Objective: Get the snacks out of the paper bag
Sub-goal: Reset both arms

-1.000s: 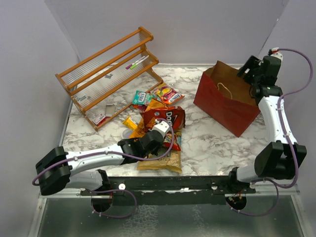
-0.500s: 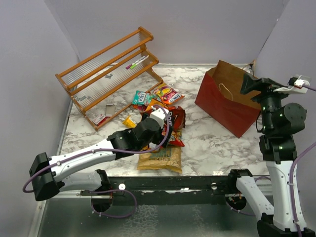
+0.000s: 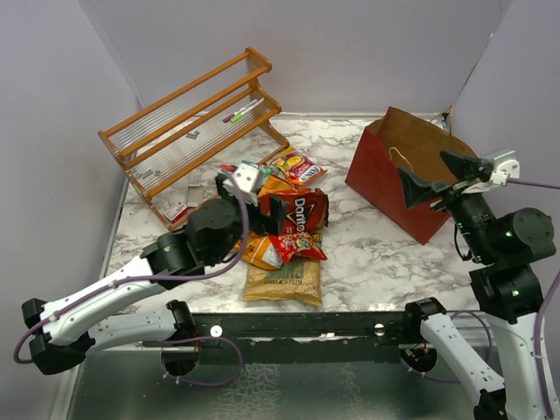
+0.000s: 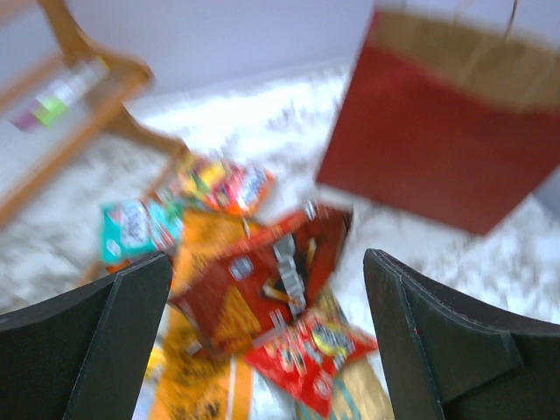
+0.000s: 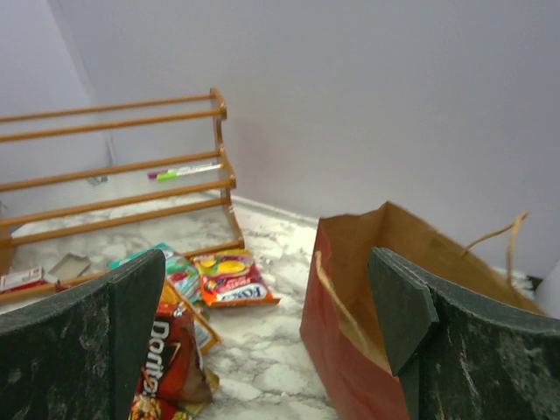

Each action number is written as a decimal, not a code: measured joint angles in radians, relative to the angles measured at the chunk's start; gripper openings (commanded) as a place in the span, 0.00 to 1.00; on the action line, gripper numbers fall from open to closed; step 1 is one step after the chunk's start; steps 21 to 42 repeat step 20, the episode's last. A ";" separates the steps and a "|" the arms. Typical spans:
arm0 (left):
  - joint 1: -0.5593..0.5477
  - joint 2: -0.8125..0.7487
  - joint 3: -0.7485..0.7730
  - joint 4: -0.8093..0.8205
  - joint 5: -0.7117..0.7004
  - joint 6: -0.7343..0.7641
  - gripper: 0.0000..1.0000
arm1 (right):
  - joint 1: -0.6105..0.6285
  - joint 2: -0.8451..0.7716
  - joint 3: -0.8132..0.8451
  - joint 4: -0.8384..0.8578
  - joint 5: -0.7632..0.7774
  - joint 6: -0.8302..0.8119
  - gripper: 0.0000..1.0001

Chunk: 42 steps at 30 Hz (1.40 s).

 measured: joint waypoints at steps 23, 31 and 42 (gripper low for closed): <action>0.001 -0.262 0.200 0.225 -0.202 0.346 0.96 | 0.036 0.042 0.169 -0.024 0.182 -0.044 0.99; 0.001 -0.262 0.200 0.225 -0.202 0.346 0.96 | 0.036 0.042 0.169 -0.024 0.182 -0.044 0.99; 0.001 -0.262 0.200 0.225 -0.202 0.346 0.96 | 0.036 0.042 0.169 -0.024 0.182 -0.044 0.99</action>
